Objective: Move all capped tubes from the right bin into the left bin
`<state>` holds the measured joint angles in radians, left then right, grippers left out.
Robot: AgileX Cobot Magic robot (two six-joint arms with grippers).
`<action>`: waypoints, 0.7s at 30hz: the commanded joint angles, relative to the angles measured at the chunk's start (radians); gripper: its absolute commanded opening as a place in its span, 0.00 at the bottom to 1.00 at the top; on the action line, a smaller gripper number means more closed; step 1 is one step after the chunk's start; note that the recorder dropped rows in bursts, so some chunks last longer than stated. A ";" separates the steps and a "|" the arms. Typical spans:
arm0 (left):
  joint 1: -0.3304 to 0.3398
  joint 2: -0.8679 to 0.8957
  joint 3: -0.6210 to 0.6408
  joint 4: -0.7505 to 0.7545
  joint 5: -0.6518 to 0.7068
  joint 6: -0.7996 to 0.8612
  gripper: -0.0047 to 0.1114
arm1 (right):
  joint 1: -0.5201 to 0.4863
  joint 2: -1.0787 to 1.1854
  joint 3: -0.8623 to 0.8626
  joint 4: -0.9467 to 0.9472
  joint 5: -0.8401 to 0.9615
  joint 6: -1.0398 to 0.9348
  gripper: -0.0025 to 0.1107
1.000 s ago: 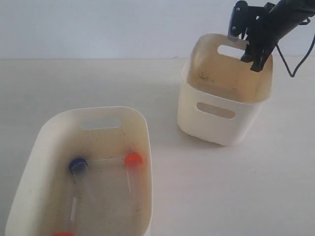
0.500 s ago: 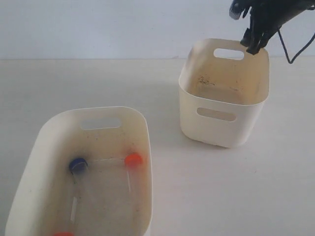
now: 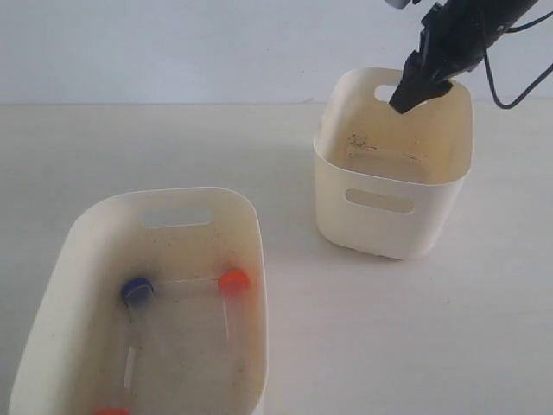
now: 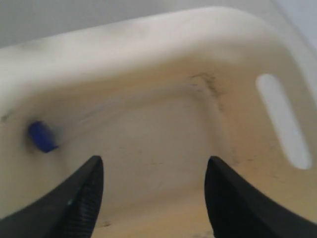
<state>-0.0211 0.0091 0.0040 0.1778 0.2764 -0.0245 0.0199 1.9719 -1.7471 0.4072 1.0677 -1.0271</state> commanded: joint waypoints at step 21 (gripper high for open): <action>0.001 -0.002 -0.004 -0.001 -0.015 -0.012 0.08 | 0.180 -0.106 0.201 -0.007 0.153 0.021 0.52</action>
<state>-0.0211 0.0091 0.0040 0.1778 0.2764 -0.0245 0.1872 1.9011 -1.5805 0.3985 1.2174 -0.9520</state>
